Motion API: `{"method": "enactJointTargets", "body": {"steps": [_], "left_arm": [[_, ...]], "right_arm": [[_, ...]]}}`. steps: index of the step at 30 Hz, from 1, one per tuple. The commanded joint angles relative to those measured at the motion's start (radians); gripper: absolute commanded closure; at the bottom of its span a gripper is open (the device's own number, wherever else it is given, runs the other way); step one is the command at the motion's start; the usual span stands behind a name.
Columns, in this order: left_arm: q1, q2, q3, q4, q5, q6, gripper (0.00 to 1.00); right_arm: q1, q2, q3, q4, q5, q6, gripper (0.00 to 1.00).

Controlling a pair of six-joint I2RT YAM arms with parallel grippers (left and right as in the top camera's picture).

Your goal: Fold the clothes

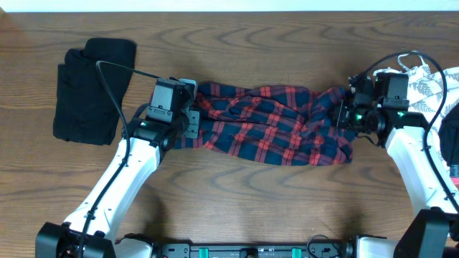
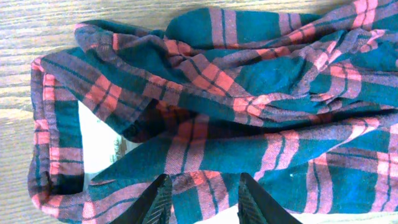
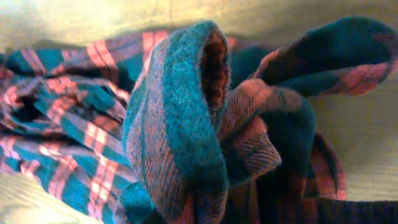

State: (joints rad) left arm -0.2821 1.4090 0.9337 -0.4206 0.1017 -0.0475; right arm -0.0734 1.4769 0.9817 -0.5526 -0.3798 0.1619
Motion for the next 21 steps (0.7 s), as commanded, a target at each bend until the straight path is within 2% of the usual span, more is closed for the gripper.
{"method": "enactJointTargets", "body": {"steps": [1, 12, 21], "left_arm": [[0.006, -0.004, 0.022, -0.005, 0.003, 0.002, 0.64], [0.006, -0.004, 0.022, -0.005, 0.003, 0.002, 0.64], [0.006, -0.004, 0.022, -0.005, 0.003, 0.002, 0.64]], "right_arm": [[0.031, -0.014, 0.066, -0.004, 0.026, 0.051, 0.99], [0.122, -0.014, 0.115, -0.032, 0.093, 0.081, 0.99], [0.267, -0.013, 0.116, -0.056, 0.319, 0.170, 0.98]]}}
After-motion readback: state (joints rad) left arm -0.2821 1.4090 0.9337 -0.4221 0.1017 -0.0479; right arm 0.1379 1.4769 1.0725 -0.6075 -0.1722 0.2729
